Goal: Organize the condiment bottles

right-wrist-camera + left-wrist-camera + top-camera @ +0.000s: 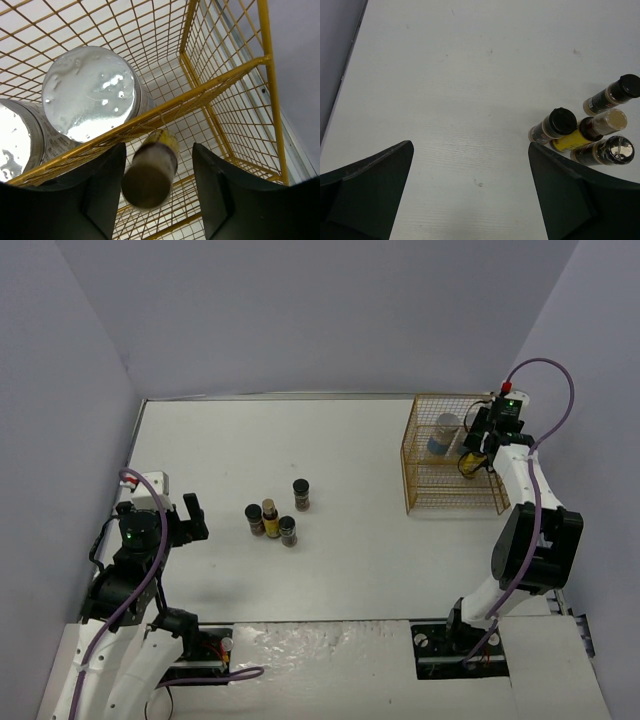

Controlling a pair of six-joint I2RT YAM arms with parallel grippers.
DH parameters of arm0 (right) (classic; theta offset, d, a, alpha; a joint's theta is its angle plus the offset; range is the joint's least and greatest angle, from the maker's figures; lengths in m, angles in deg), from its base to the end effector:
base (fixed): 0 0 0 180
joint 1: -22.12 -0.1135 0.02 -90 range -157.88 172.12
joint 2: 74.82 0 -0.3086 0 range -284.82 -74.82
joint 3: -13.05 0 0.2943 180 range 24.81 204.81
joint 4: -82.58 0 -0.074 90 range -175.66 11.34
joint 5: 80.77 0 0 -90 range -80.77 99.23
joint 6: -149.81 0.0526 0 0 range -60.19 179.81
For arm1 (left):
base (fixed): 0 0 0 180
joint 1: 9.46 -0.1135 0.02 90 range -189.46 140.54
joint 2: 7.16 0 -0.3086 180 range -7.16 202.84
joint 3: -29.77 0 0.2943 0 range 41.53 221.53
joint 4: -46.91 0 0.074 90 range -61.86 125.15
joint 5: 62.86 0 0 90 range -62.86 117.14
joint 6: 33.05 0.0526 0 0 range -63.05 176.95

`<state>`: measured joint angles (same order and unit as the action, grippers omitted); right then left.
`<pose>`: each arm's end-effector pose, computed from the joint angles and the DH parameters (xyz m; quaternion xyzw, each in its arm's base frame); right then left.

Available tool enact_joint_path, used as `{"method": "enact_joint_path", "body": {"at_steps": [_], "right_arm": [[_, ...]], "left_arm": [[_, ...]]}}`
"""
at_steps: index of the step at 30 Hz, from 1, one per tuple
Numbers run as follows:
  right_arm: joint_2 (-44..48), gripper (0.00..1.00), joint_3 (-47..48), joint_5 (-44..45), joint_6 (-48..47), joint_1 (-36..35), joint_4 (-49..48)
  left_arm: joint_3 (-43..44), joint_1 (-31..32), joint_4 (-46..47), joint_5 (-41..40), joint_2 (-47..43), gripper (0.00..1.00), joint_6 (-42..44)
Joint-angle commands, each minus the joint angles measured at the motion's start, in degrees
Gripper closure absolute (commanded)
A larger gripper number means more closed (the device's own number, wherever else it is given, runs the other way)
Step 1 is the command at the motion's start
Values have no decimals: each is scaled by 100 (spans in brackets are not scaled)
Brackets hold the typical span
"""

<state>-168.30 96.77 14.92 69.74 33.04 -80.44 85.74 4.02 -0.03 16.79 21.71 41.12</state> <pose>0.4326 -0.0888 0.3148 0.1795 0.8317 -0.0468 0.5234 0.1286 -0.0211 0.3539 -0.0685 0.8138 -0.0734 0.5724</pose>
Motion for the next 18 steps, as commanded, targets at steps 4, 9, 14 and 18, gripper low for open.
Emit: {"method": "enact_joint_path", "body": {"at_steps": [4,9,14,18], "right_arm": [[680,35,542,-183,201,-208,180],[1657,29,346,-57,152,-1267,246],[2078,23,240,-436,-340,-2919,103],[1819,17,231,-1317,-670,-4111,-184]], "left_arm": [[122,-29,424,-2,105,3,37],[123,-29,427,7,170,3,45],[115,-47,433,33,207,3,45],[123,-53,439,71,216,3,45]]}}
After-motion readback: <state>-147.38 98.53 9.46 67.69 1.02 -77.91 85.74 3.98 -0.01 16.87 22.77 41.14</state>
